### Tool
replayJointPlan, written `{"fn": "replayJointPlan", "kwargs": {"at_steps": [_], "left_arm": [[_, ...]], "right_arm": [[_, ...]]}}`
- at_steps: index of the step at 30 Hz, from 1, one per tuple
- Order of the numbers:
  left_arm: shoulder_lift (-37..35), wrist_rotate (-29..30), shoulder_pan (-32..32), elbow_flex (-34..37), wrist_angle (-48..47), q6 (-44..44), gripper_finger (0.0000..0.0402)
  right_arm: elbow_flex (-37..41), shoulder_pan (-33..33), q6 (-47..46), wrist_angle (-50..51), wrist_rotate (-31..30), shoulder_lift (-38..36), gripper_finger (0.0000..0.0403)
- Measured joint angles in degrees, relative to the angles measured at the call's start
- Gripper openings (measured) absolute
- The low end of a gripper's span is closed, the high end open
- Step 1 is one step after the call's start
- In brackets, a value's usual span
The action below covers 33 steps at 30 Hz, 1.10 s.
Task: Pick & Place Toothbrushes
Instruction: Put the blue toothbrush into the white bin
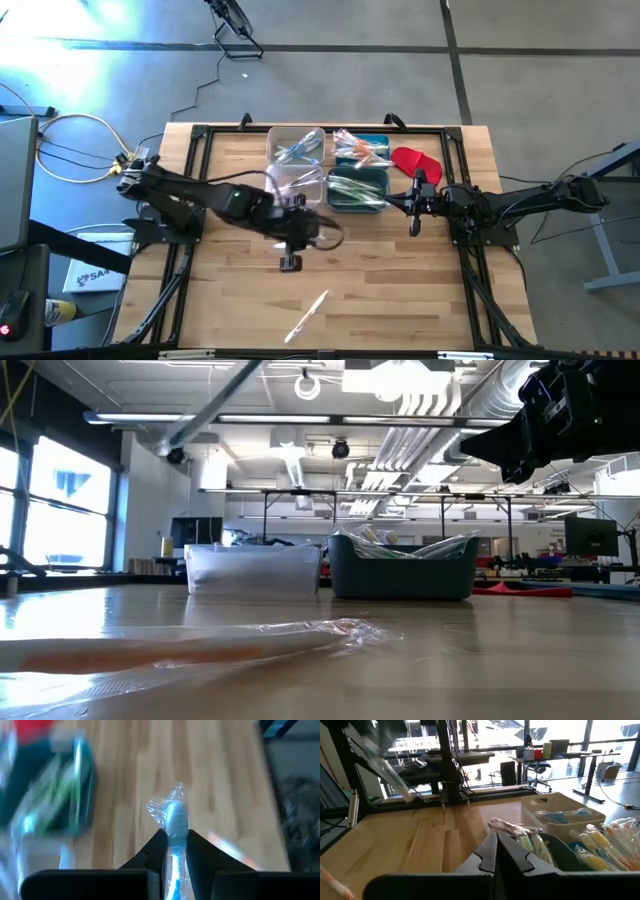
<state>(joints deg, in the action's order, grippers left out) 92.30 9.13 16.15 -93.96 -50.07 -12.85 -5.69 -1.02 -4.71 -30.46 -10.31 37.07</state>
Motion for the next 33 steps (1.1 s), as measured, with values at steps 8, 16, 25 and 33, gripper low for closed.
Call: {"fn": "replayJointPlan", "kwargs": {"at_steps": [8,16,25,33], "left_arm": [[-5.81,9.66,1.84,-0.06,-1.48,2.1,0.0047],[-9.25,12.32,0.41,0.01,-0.94,5.54,0.0047],[-9.87,15.03,-8.6,-0.06,-0.88,10.65,0.0047],[-9.65,15.03,-20.01,-0.06,-0.15,15.37,0.0047]], "right_arm": [[-0.02,0.02,-0.02,-0.13,-0.02,-0.01,0.0004],[0.0,0.0,-0.02,-0.17,0.01,0.01,0.0004],[0.0,0.02,-0.02,-0.15,-0.02,0.0,0.0004],[0.0,0.0,-0.02,-0.14,-0.01,0.0,0.0004]]}}
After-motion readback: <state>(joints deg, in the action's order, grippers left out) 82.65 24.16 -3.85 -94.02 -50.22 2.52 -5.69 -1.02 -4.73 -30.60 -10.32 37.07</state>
